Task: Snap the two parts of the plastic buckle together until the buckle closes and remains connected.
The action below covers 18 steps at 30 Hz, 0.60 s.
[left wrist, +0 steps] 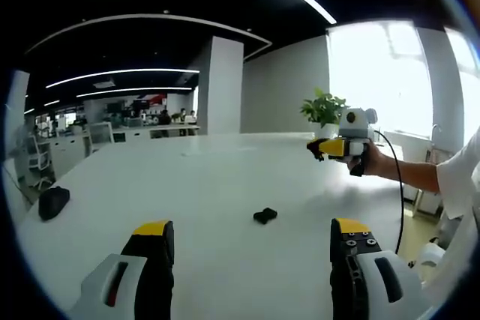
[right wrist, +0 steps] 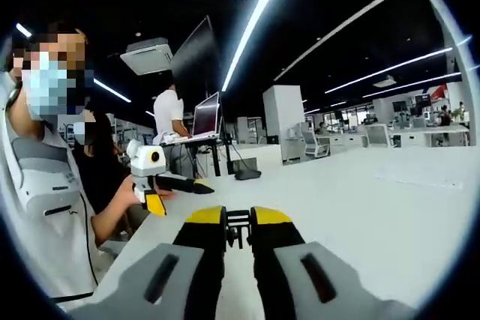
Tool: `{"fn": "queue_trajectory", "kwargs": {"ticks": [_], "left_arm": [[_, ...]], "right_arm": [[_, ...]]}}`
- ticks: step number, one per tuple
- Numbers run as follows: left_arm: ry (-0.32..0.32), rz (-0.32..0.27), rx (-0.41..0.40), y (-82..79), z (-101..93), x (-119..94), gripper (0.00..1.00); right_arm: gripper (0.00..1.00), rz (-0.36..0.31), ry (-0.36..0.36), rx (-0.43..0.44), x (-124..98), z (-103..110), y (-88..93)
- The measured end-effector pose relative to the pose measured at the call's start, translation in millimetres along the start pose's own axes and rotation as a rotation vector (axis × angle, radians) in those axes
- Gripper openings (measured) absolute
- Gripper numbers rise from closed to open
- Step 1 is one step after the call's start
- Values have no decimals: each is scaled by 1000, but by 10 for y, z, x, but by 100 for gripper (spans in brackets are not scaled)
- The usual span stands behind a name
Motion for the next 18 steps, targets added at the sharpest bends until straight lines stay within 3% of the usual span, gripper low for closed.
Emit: {"fn": "queue_trajectory", "kwargs": {"ticks": [4, 18], "left_arm": [[2, 2, 6, 2, -6, -1, 88], [-5, -2, 2, -11, 23, -24, 88]], "right_arm": [[11, -29, -3, 14, 20, 24, -26], [14, -28, 24, 39, -2, -6, 13]]}}
Point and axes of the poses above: the point that each gripper's makers call its tool centre point, and the gripper's own axes: x roughly forward along the fingers, z roughly to its left, y roughly out of its underside, the point moved 3 cm from there along -x, roughly backward along the fingers, and after that the axes turned 9 degrees about -y, right-handed, at the moved point
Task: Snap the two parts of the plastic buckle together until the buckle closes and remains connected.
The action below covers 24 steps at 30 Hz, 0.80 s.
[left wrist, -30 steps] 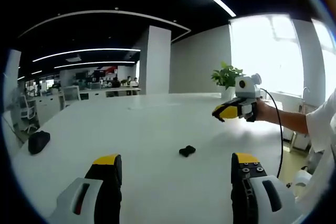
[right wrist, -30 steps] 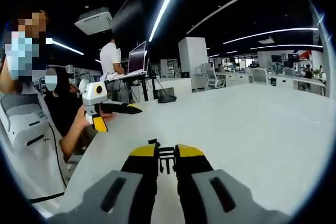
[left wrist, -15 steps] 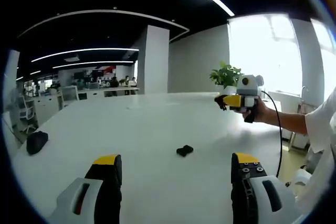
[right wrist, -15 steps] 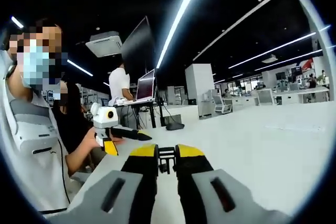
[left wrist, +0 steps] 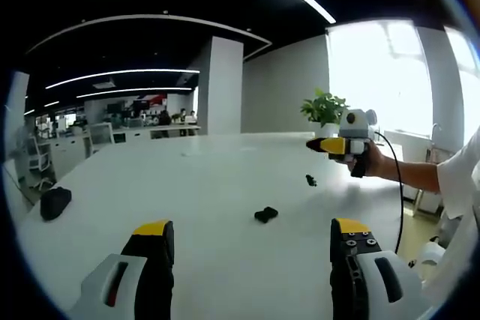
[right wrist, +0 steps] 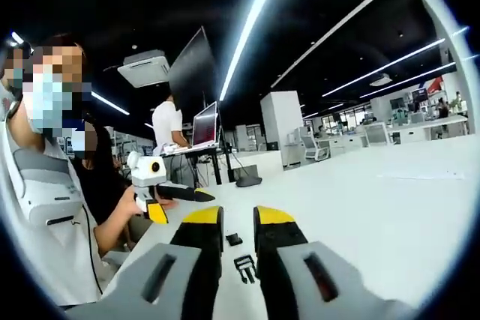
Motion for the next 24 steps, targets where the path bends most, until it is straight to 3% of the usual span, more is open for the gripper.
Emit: {"fn": "queue_trajectory", "kwargs": {"ticks": [8, 12, 24], "left_arm": [[-1, -5, 0, -27, 13, -2, 88], [-1, -4, 1, -31, 12, 0, 88], [6, -5, -9, -6, 5, -7, 88]], "right_arm": [[15, 19, 1, -12, -6, 15, 6], [17, 68, 14, -15, -8, -1, 69], [21, 122, -4, -46, 12, 35, 147]]}}
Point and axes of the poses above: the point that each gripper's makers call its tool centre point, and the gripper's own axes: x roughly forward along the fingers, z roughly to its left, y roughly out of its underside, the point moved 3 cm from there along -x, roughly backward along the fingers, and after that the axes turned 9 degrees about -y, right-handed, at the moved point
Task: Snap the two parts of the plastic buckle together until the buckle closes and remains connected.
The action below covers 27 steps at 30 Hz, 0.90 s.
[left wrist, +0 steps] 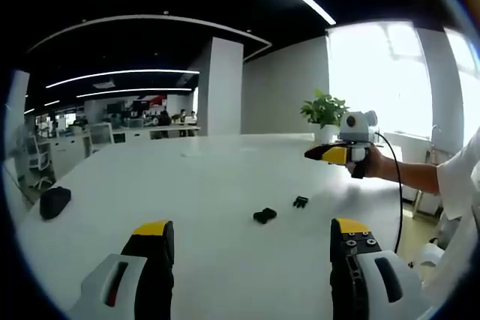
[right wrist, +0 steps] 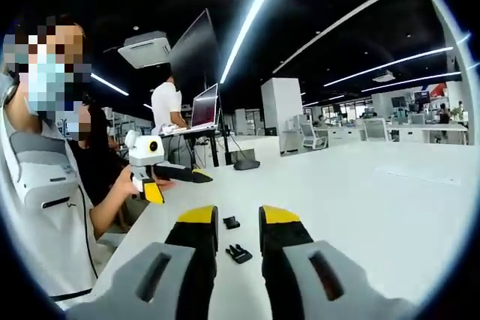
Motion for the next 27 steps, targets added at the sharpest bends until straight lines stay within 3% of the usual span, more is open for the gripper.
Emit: {"fn": "queue_trajectory", "kwargs": {"ticks": [10, 14, 18, 27], "left_arm": [[-4, 3, 2, 10, 9, 1, 88], [-5, 5, 3, 15, 10, -3, 88], [-7, 3, -2, 22, 14, -19, 88], [-8, 6, -2, 36, 30, -41, 88]], "right_arm": [[23, 82, -41, -26, 57, -21, 120], [26, 182, -78, -32, 89, -30, 250], [30, 241, -104, -41, 143, -27, 328], [31, 300, -130, -23, 230, -60, 436]]}}
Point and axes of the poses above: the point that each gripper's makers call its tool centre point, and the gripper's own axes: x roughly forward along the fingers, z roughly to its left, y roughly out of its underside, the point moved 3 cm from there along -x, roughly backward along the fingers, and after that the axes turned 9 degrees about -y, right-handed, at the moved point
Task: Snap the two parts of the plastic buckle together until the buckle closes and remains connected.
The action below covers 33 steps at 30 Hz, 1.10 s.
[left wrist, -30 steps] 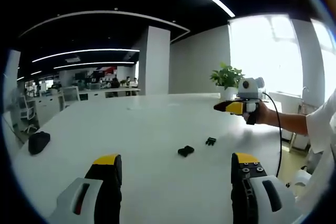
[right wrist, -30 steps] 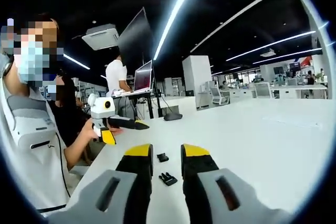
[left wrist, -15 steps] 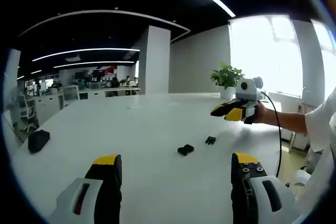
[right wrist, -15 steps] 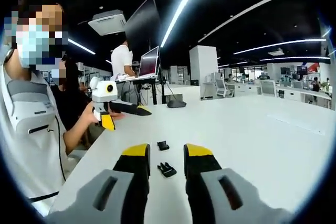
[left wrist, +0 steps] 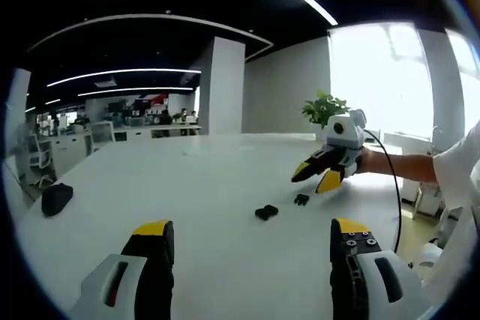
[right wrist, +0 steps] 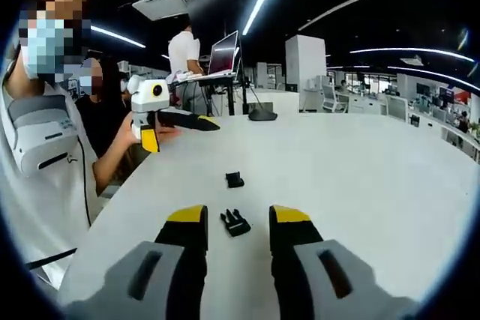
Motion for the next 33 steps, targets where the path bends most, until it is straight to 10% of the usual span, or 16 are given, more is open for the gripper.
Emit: {"fn": "queue_trajectory", "kwargs": {"ticks": [33], "left_arm": [[11, 10, 17, 8, 24, 37, 88]], "right_arm": [[19, 118, -41, 15, 101, 20, 132]]}}
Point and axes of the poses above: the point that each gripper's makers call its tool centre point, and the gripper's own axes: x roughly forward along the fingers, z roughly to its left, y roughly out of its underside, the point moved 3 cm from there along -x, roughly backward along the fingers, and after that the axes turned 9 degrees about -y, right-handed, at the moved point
